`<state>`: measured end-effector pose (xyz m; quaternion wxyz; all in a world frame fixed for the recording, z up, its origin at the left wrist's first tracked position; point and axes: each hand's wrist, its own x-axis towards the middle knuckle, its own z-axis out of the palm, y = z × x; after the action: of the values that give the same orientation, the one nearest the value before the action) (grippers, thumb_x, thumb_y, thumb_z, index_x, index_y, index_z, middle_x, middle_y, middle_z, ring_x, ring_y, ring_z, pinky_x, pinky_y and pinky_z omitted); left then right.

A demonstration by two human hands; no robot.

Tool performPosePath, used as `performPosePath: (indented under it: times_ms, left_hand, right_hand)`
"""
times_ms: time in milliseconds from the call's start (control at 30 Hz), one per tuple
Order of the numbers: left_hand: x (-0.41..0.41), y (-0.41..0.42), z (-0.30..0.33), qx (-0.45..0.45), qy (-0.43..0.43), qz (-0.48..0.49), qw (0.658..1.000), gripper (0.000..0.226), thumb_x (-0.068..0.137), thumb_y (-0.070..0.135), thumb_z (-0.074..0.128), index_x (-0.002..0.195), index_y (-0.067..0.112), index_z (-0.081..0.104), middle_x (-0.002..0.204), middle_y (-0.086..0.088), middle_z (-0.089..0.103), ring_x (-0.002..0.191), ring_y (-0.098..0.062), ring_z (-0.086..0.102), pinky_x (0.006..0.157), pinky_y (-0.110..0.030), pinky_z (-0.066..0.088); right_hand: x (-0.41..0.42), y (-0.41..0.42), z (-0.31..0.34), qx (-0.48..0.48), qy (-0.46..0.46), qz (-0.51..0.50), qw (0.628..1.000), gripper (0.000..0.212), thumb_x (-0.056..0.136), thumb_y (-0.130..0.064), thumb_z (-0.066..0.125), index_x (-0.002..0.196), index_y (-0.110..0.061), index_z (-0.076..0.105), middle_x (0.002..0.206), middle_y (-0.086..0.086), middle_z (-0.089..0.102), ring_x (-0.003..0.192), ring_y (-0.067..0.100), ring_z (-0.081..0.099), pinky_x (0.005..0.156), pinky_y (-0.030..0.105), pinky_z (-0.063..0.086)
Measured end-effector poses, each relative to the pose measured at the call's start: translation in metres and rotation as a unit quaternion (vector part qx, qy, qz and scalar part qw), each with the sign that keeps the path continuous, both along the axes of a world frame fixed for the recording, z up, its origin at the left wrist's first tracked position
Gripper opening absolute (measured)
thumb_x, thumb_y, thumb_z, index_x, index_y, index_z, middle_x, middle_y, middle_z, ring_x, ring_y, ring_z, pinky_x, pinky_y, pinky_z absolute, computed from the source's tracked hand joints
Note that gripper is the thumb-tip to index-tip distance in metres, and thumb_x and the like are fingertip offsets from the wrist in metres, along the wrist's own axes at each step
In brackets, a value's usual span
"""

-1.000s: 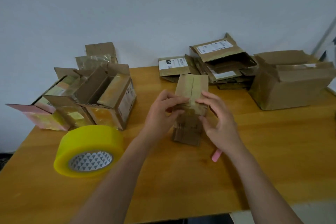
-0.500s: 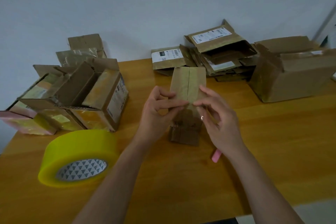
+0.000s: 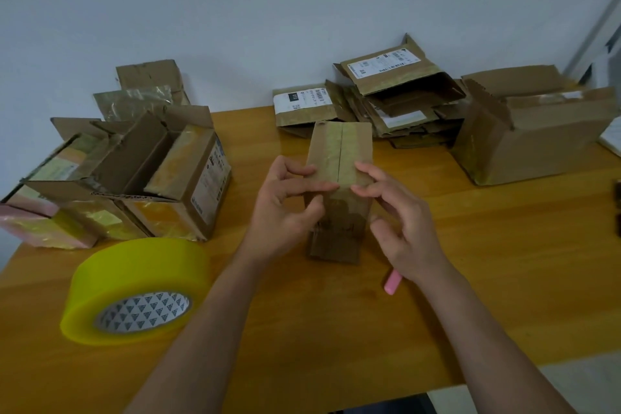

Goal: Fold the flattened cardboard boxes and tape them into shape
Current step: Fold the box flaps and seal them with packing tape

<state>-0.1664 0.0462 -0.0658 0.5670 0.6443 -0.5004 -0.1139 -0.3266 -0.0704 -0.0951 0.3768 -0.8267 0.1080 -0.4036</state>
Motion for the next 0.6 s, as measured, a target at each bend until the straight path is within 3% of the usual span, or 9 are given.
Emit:
performPosePath:
  times_ms: [133,267,433,533,600]
  left_hand:
    - [-0.009,-0.007,0.012,0.027,0.015,0.054,0.998,0.018,0.064,0.042,0.077,0.079,0.034,0.072,0.099,0.009,0.050,0.098,0.002,0.048,0.077,-0.016,0.050]
    - [-0.007,-0.013,0.009,0.027,-0.003,0.063,0.998,0.018,0.064,0.032,0.081,0.079,0.031,0.071,0.097,0.009,0.049,0.095,0.001,0.048,0.081,-0.015,0.049]
    - [-0.009,-0.016,0.011,0.043,-0.029,0.074,0.996,0.026,0.071,0.014,0.084,0.080,0.030,0.066,0.100,0.012,0.046,0.095,-0.007,0.051,0.084,-0.023,0.051]
    - [-0.011,-0.013,0.016,0.074,-0.061,0.094,0.991,0.029,0.074,0.013,0.082,0.090,0.025,0.062,0.105,0.014,0.045,0.096,-0.009,0.053,0.083,-0.020,0.050]
    - [-0.012,-0.008,0.018,0.075,-0.059,0.122,0.988,0.037,0.074,0.011,0.081,0.101,0.025,0.059,0.114,0.010,0.046,0.102,-0.010,0.054,0.085,-0.020,0.051]
  right_hand:
    - [0.009,0.003,0.010,0.022,-0.021,-0.056,0.998,0.020,0.093,-0.028,0.061,0.090,-0.009,0.064,0.123,-0.007,0.059,0.123,0.005,0.053,0.091,0.046,0.054]
    - [0.013,-0.001,0.013,-0.021,-0.007,-0.085,0.996,0.016,0.087,-0.025,0.066,0.095,-0.012,0.060,0.114,-0.010,0.059,0.117,0.001,0.055,0.092,0.036,0.055]
    - [0.012,0.000,0.013,-0.047,0.031,-0.092,0.994,0.021,0.087,-0.017,0.066,0.106,-0.015,0.056,0.119,-0.005,0.059,0.115,-0.004,0.050,0.094,0.015,0.046]
    - [0.009,0.006,0.014,-0.023,0.039,-0.083,0.995,0.035,0.084,-0.011,0.071,0.113,-0.019,0.053,0.121,-0.005,0.056,0.111,-0.004,0.050,0.092,0.023,0.052]
    - [0.006,0.011,0.018,-0.026,0.053,-0.070,0.996,0.035,0.084,-0.020,0.070,0.114,-0.023,0.052,0.120,-0.006,0.059,0.107,0.000,0.056,0.085,0.026,0.056]
